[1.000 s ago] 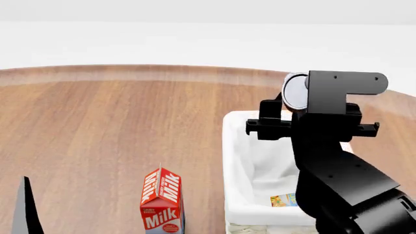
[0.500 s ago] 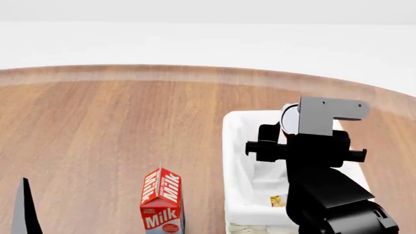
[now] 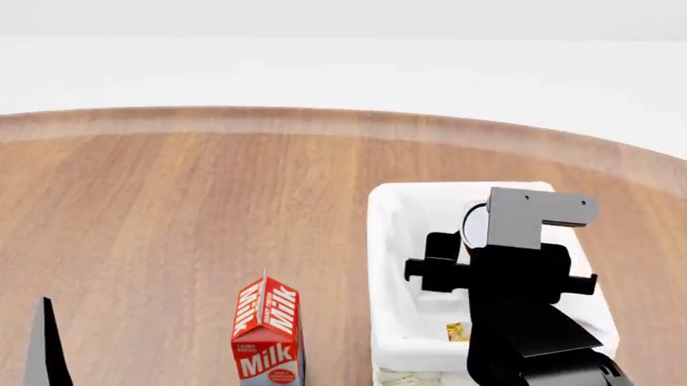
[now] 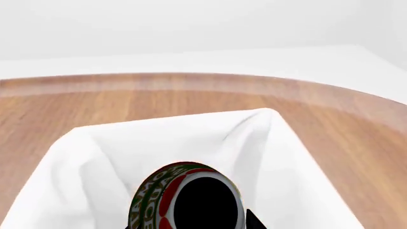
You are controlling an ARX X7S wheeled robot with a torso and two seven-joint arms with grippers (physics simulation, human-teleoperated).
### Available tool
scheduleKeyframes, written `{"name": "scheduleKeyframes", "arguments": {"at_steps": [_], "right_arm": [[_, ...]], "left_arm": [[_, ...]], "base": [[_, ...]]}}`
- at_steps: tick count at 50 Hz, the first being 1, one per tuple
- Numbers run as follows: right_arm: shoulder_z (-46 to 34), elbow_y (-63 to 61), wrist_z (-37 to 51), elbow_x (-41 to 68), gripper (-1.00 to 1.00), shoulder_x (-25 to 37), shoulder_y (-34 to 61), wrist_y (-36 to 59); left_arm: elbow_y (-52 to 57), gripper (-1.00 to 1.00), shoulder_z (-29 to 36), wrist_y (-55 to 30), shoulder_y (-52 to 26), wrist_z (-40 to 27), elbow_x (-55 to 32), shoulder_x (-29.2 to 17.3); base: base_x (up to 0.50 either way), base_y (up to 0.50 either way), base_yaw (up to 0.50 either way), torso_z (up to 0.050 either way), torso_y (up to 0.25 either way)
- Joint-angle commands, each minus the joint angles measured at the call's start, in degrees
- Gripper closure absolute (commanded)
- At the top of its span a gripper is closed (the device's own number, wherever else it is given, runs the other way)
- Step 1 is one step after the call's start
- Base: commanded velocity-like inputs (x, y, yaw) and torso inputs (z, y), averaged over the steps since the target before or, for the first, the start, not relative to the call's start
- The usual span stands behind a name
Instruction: Pick up the alphabet soup and the tomato sauce, and put them in the basket.
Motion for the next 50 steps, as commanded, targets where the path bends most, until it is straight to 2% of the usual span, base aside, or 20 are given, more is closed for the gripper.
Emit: {"name": "scheduleKeyframes", "arguments": {"at_steps": [1, 16, 17, 32, 50], "right_arm": [[0.5, 0.4, -0.5, -2.1, 1.00, -0.2, -0.3, 0.3], [0.6, 0.7, -0.5, -2.0, 1.00, -0.6, 0.1, 0.7], [0.6, 1.5, -0.7, -2.1, -1.00, -0.9, 0.2, 0.6], [0.7, 1.1, -0.7, -2.4, -1.00, -0.9, -0.2, -0.2], [1.6, -6.2, 1.8, -7.0, -1.00, 1.6, -1.3, -10.1]], "left_arm": [[-0.3, -1.00, 0.2, 0.2, 0.0, 0.0, 0.0, 0.0], [-0.3, -1.00, 0.3, -0.1, -0.3, -0.1, 0.0, -0.1], [-0.4, -1.00, 0.3, 0.0, -0.2, -0.1, 0.0, -0.1], [-0.9, -1.00, 0.4, 0.7, 0.0, -0.2, 0.0, -0.1], [-1.4, -1.00, 0.6, 1.2, 0.0, -0.3, -0.1, -0.1]], "base": [[0.00, 0.00, 0.00, 0.000, 0.000], [0.00, 0.00, 0.00, 0.000, 0.000], [0.00, 0.00, 0.00, 0.000, 0.000], [0.00, 0.00, 0.00, 0.000, 0.000], [0.00, 0.00, 0.00, 0.000, 0.000]]}}
